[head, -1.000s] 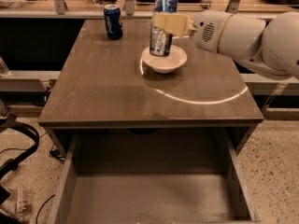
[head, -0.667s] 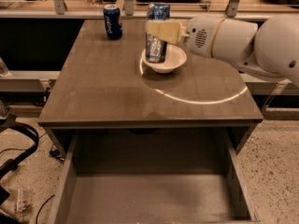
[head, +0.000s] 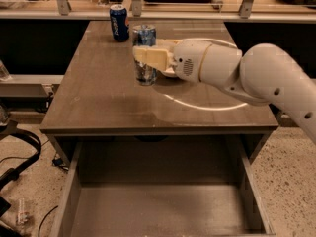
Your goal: Place redbull can upright
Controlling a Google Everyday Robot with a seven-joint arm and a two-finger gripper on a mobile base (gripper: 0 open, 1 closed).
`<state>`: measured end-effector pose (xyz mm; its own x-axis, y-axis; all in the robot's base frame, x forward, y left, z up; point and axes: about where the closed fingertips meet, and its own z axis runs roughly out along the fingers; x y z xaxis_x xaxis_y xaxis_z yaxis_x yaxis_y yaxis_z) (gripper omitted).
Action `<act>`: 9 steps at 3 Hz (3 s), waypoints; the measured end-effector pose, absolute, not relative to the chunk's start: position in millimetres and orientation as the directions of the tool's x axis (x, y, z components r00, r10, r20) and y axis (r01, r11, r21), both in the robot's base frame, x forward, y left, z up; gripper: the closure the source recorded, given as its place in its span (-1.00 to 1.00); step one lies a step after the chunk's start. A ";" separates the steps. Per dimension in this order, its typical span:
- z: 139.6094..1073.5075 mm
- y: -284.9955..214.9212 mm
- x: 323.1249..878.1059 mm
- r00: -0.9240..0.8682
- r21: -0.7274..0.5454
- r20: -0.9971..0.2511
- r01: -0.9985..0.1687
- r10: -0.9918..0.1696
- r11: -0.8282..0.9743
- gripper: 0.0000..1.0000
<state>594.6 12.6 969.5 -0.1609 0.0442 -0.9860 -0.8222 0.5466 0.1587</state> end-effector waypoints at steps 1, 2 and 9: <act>956.7 32.8 591.5 -0.103 0.116 -0.993 -0.852 0.053 0.510 1.00; 946.7 46.8 587.0 -0.067 0.091 -0.996 -0.867 0.065 0.490 1.00; 899.8 92.9 552.0 -0.035 0.051 -0.999 -0.868 0.041 0.494 0.19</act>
Offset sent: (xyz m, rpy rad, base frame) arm -0.0127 0.0466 -0.0366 0.0491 -0.1420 0.0798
